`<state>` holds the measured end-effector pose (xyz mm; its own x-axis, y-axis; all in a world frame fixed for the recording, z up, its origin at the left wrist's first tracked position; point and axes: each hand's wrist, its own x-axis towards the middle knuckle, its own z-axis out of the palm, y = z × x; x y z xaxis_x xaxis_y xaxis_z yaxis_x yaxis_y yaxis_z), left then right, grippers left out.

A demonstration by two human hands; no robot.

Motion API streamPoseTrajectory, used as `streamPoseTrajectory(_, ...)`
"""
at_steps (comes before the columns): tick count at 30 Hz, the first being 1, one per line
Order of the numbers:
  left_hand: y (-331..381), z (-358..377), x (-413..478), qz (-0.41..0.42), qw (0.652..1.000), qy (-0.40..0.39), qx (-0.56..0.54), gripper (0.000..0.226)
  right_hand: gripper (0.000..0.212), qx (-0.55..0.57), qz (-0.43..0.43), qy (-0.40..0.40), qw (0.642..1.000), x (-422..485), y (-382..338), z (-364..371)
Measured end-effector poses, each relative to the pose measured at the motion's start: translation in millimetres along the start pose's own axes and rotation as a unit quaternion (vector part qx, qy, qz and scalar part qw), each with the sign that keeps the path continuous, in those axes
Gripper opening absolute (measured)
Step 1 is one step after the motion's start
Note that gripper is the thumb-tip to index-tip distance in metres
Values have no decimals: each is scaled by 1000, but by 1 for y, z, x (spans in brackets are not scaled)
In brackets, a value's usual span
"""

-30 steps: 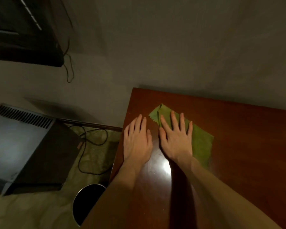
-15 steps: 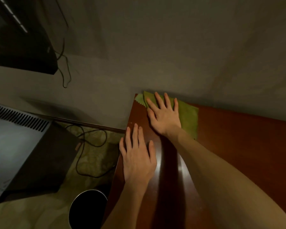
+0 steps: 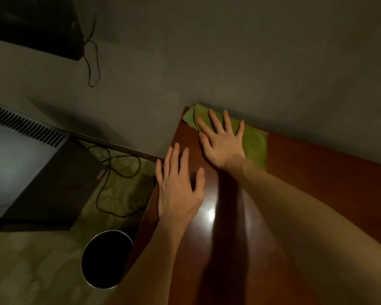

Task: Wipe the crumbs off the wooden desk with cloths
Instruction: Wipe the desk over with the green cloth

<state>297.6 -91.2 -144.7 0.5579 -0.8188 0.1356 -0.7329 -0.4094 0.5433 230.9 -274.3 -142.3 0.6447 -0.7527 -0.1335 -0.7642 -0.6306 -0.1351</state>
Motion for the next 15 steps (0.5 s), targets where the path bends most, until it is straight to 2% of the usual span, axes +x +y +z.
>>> streamPoseTrajectory(3,0,-1,1,2,1000,4,-21,68,60,-38,-49,-21,998,-28,-14,0)
streamPoseTrajectory(5,-1,-2,-1,2,1000,6,-27,69,65,-82,-137,-37,986,-81,-27,10)
streamPoseTrajectory(7,-1,-3,-2,8,1000,8,-27,69,64,-63,-224,-48,971,-131,-30,15)
streamPoseTrajectory(9,-2,-2,-5,20,1000,13,-16,67,58,-51,-272,-45,960,-138,-11,16)
streamPoseTrajectory(11,-2,0,-5,31,999,22,-1,65,55,-50,-221,-23,974,-113,12,14)
streamPoseTrajectory(14,-1,2,-3,34,999,22,14,64,55,-13,-38,19,999,-75,30,4)
streamPoseTrajectory(15,0,3,-3,34,999,19,21,64,55,-6,-9,29,1000,-72,31,5)
